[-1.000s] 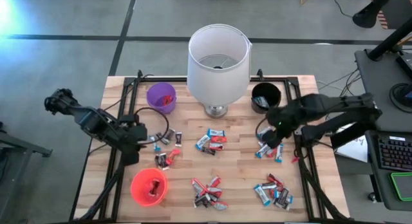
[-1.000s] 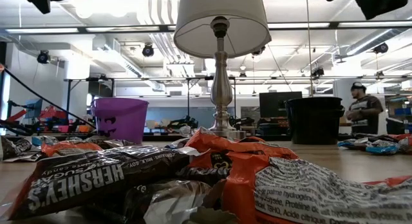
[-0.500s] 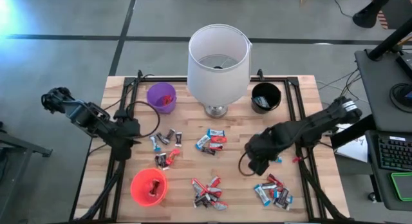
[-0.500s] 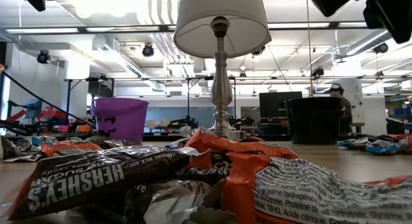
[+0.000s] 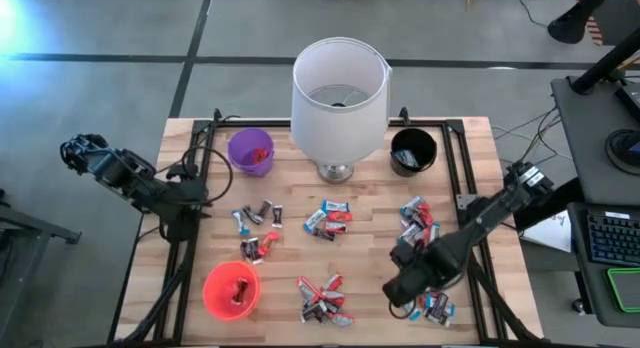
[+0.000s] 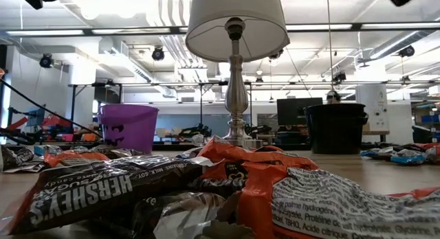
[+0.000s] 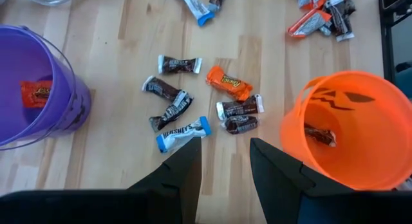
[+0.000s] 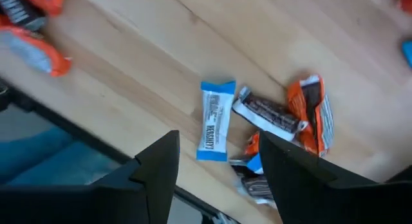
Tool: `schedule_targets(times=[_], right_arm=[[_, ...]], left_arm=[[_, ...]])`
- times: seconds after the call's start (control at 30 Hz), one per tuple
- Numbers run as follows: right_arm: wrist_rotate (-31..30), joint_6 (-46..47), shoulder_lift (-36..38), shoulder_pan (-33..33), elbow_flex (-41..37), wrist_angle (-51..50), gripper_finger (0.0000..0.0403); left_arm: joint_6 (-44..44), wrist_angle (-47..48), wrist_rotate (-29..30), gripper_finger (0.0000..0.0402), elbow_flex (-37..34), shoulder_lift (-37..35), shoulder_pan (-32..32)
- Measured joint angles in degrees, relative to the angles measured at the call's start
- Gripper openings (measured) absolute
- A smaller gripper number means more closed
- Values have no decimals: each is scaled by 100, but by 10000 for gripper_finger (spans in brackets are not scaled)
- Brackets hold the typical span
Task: Sort candy
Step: Put the white chocolate into the black bin
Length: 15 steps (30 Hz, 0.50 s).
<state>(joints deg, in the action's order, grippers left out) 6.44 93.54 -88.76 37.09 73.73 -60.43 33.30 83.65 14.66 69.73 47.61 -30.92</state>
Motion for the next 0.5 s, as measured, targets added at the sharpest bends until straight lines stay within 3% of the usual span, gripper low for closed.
schedule_targets(times=[0.5], right_arm=[[117,716,-976,405,-2,759,203]], left_arm=[[-2,1,0,113,0,-89,0]])
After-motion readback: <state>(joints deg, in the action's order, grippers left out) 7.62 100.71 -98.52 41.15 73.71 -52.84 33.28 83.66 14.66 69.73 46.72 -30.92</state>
